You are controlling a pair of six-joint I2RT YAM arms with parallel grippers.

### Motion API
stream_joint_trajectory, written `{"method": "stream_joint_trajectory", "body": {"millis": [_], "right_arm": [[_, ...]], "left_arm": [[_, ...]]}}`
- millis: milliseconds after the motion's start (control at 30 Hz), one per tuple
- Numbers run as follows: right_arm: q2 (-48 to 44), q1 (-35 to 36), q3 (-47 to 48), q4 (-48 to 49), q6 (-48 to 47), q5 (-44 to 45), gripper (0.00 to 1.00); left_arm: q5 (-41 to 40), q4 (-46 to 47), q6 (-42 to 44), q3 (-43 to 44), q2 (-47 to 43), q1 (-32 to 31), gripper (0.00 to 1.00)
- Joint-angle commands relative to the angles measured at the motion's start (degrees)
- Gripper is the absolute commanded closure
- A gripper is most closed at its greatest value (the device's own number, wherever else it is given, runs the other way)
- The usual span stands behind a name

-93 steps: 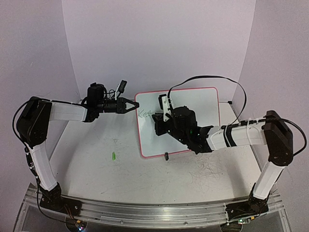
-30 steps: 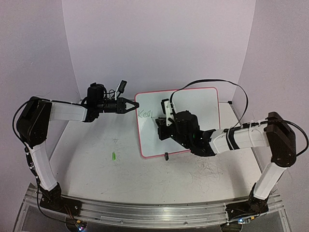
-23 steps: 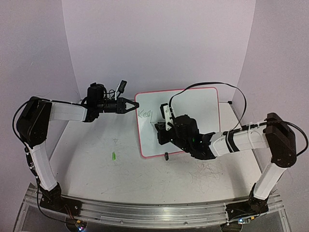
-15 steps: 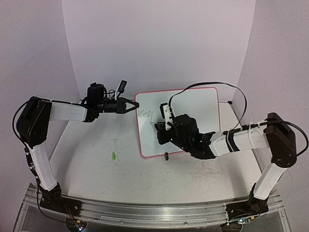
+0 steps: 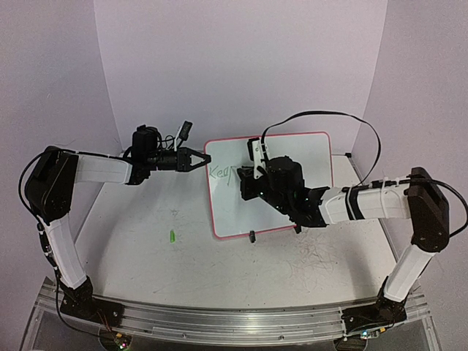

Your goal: Write a sentence on the whiteboard

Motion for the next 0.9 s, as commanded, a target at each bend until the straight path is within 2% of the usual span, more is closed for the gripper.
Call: {"method": "stream_joint_trajectory", "body": {"millis": [0, 433, 867], "right_arm": [[-0.25, -0.43, 2.56, 1.27, -0.73, -0.38, 1.0], [-1.46, -0.45, -0.77, 1.16, 0.89, 4.91, 1.0], [-2.14, -0.25, -3.91, 0.38, 2.9, 0.8, 1.0]], "left_arm": [[0.5, 2.01, 0.34, 0.32, -3.03, 0.26, 1.0], [0.54, 2.02, 0.33, 0.31, -3.03, 0.21, 1.0], [0.51, 2.11, 0.3, 0.37, -2.87, 0.25, 1.0]]}}
